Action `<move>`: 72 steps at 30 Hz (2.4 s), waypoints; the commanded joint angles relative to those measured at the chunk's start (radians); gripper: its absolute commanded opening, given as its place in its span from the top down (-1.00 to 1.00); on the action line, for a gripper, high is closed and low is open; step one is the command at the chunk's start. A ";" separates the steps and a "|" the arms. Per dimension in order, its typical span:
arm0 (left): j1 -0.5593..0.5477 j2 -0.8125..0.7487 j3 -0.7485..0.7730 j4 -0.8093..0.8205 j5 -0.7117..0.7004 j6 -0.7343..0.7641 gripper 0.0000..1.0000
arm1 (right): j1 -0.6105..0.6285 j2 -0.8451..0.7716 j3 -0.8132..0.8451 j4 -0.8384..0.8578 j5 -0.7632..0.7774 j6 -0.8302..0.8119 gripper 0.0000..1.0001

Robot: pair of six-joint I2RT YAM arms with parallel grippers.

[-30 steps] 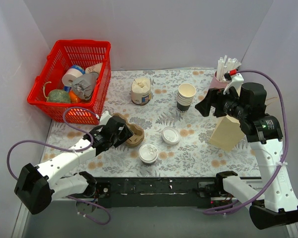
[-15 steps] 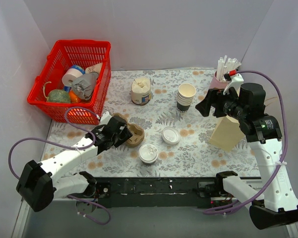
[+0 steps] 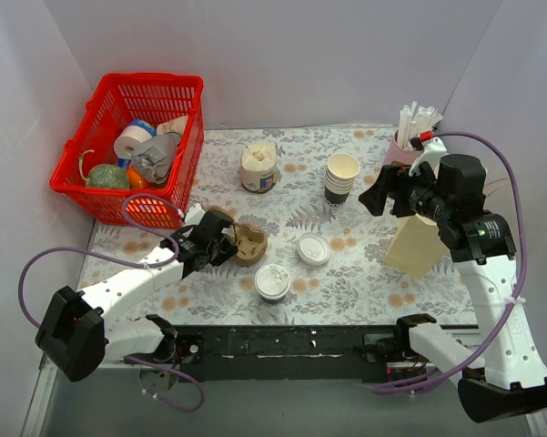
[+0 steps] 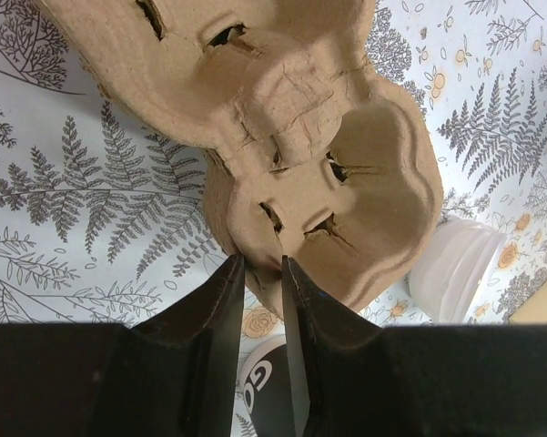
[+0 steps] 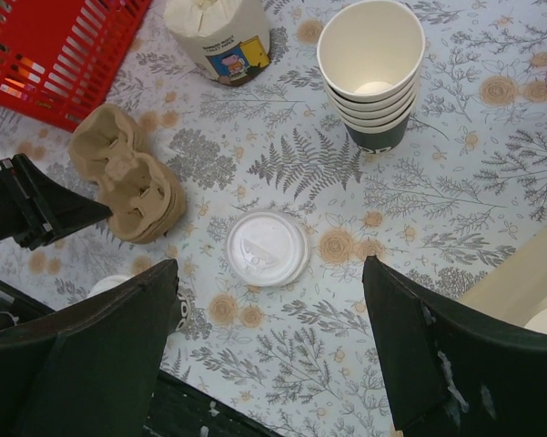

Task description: Pack the takeout coffee

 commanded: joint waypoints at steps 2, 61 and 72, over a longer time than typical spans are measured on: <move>0.022 0.044 0.040 -0.050 0.024 0.035 0.67 | -0.004 -0.035 -0.024 0.043 0.003 -0.002 -0.80; 0.028 -0.706 0.152 -0.741 0.104 0.172 1.00 | 0.717 0.375 -0.123 0.172 -0.036 0.066 -0.56; 0.028 -0.892 0.062 -0.846 0.134 0.012 1.00 | 0.737 0.446 -0.202 0.160 -0.081 0.127 -0.54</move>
